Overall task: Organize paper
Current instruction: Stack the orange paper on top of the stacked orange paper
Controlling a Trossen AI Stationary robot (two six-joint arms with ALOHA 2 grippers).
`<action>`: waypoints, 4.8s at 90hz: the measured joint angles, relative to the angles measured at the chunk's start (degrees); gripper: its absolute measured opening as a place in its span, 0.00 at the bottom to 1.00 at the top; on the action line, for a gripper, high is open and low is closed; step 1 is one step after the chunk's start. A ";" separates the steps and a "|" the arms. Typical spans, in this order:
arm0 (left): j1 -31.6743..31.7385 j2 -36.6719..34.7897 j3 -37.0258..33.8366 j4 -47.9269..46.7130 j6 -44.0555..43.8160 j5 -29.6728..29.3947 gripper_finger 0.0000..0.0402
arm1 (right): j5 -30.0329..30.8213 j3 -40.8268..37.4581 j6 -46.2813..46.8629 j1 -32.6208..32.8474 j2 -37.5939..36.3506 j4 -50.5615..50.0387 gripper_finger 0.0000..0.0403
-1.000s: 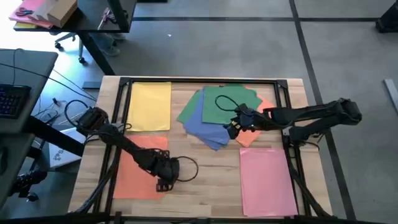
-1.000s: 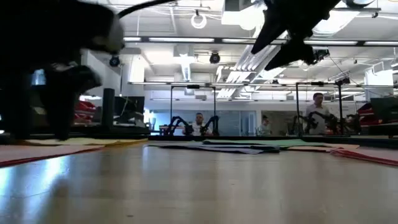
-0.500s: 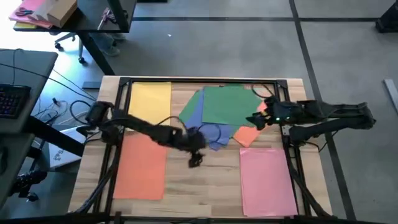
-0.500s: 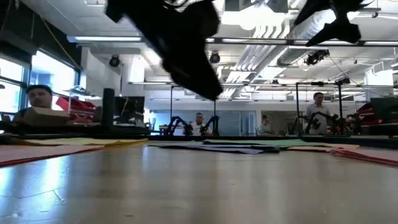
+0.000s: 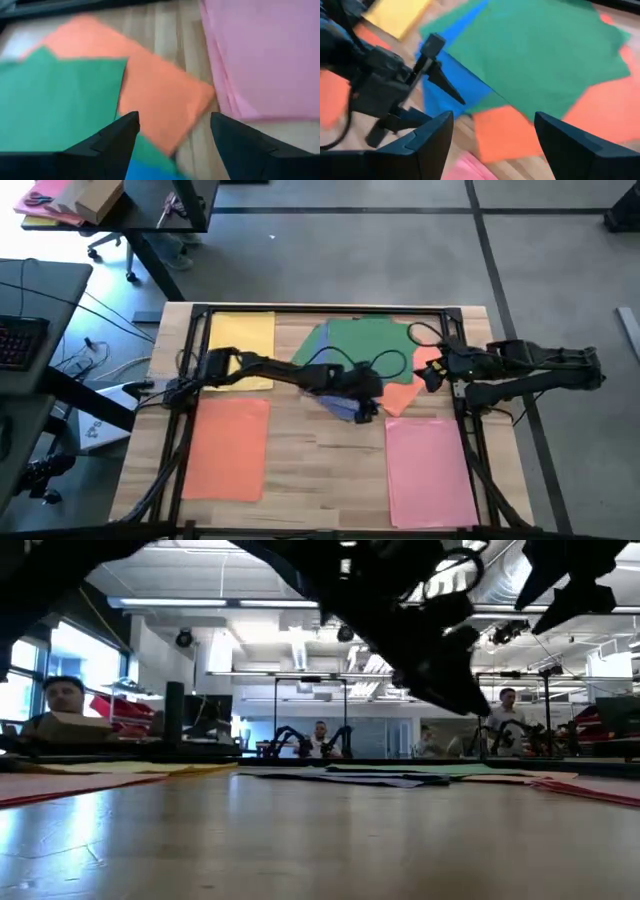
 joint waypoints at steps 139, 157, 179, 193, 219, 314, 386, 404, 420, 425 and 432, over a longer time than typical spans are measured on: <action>-3.71 7.89 8.62 -7.10 26.54 -2.81 0.52 | -6.88 0.00 9.66 -0.04 -2.40 -3.99 0.65; -5.83 7.93 7.87 -7.20 24.17 -0.87 0.52 | -6.81 0.01 9.21 -0.04 -2.11 -3.94 0.65; -10.15 10.04 7.93 -5.25 22.51 -0.01 0.52 | -7.23 0.01 9.22 0.00 -1.32 -2.83 0.65; -11.85 10.84 7.93 -1.42 19.39 -1.07 0.52 | -7.30 -0.01 9.20 0.00 -0.68 -1.25 0.65; -14.71 11.76 7.81 6.09 17.05 -3.16 0.52 | -8.17 -0.01 9.22 0.00 0.10 -0.49 0.65; -11.64 9.96 13.18 -13.76 19.63 -1.82 0.52 | -9.97 -0.01 9.20 0.00 1.06 1.26 0.65; -12.61 12.89 11.00 -1.57 16.48 -0.22 0.52 | -10.34 -0.01 9.20 0.13 2.76 2.86 0.65; -12.41 12.98 14.16 -5.97 16.61 -2.03 0.52 | -10.55 -0.01 9.20 0.13 3.18 3.31 0.65; -12.35 13.04 19.57 -12.14 16.67 -1.82 0.52 | -11.32 -0.01 9.14 0.13 3.24 3.62 0.65; -12.37 13.02 20.91 -13.88 16.66 -0.88 0.52 | -11.66 -0.01 8.67 0.13 3.22 3.60 0.65; -12.37 13.02 22.12 -15.38 16.69 0.26 0.52 | -11.69 -0.01 8.26 0.13 3.24 3.60 0.65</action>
